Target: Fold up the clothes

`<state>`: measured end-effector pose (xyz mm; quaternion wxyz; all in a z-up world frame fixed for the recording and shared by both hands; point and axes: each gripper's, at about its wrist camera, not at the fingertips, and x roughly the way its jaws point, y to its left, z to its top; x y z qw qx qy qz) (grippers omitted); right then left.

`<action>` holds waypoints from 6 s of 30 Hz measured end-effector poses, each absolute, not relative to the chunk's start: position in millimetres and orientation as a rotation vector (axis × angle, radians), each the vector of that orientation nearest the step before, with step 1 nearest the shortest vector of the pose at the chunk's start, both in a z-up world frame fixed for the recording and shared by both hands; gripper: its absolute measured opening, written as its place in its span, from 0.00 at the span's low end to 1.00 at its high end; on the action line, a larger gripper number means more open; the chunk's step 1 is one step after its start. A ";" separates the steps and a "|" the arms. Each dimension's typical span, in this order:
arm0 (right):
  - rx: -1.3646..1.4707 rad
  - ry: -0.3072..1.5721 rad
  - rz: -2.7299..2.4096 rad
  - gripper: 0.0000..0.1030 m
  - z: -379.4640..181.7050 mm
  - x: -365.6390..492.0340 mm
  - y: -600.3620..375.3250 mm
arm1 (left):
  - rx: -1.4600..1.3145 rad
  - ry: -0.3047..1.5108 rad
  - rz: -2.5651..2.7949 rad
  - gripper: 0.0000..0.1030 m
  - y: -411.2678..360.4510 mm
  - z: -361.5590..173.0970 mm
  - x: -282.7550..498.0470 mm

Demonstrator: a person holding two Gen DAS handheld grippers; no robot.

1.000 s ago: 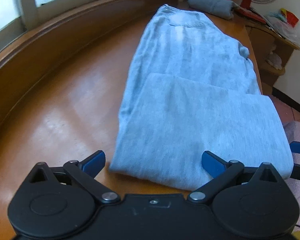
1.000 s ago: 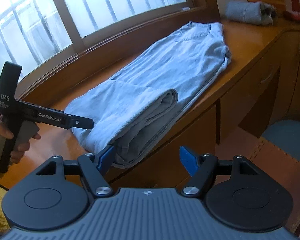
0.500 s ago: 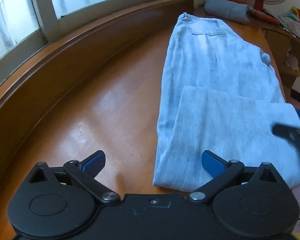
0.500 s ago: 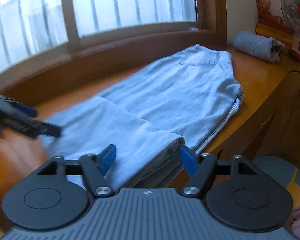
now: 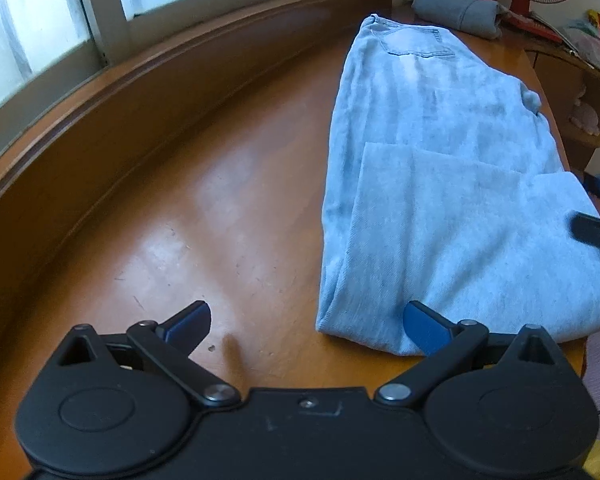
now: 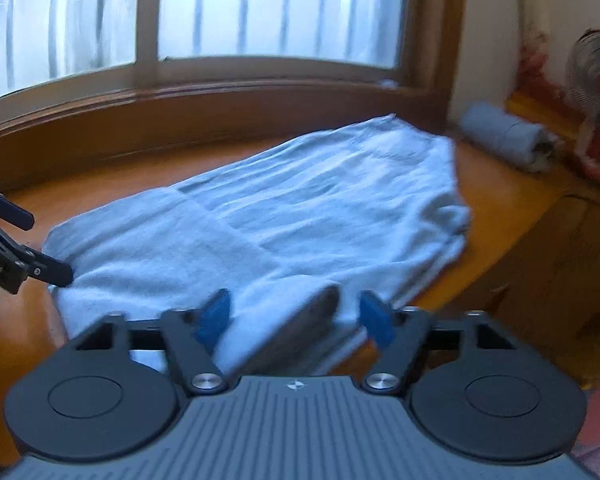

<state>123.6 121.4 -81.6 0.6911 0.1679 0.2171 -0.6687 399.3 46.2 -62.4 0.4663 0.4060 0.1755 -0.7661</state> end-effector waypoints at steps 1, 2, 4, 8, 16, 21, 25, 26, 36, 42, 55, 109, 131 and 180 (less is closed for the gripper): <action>0.384 0.478 -1.477 0.77 -79.4 121.5 131.1 | 0.995 0.427 -1.877 1.00 47.4 -61.2 399.7; 0.403 0.474 -1.451 0.77 -78.9 120.0 139.1 | 0.993 0.426 -1.877 1.00 48.7 -59.7 400.4; 0.452 0.462 -1.387 0.77 -79.5 119.2 153.2 | 0.994 0.422 -1.886 1.00 51.4 -56.9 401.5; 0.507 0.454 -1.288 0.77 -85.7 125.8 169.9 | 0.993 0.416 -1.911 1.00 56.8 -51.8 401.7; 0.414 0.490 -1.265 0.29 -96.1 147.9 163.9 | 1.009 0.390 -1.972 1.00 68.5 -48.5 400.2; 0.530 0.324 -1.259 0.22 -76.3 127.7 160.0 | 1.021 0.357 -2.068 1.00 79.7 -52.6 389.3; 0.589 0.214 -1.251 0.22 -64.9 115.4 157.2 | 1.012 0.350 -2.109 1.00 75.3 -61.0 367.9; 0.588 0.210 -1.251 0.22 -63.4 115.3 156.6 | 1.009 0.349 -2.114 1.00 73.7 -62.0 363.7; 0.289 0.532 -1.321 0.96 -52.2 120.9 179.5 | 0.996 0.327 -2.098 1.00 61.8 -54.0 344.2; 0.061 0.659 -1.261 0.96 -74.0 141.8 164.2 | 1.001 0.320 -2.088 1.00 62.6 -49.2 339.8; -0.116 0.732 -1.096 0.33 -98.3 158.6 122.4 | 0.946 0.315 -2.042 1.00 76.0 -25.1 352.7; 0.379 0.413 -1.440 0.77 -73.1 -2.2 8.5 | 0.994 0.399 -1.854 1.00 -73.2 -61.4 261.8; 0.522 0.391 -1.534 0.83 -60.3 -2.4 59.0 | 1.051 0.438 -1.960 1.00 -33.8 -44.8 277.6; 0.599 0.319 -1.324 0.25 -66.4 47.9 69.9 | 0.952 0.403 -2.209 0.59 -11.4 -74.1 290.8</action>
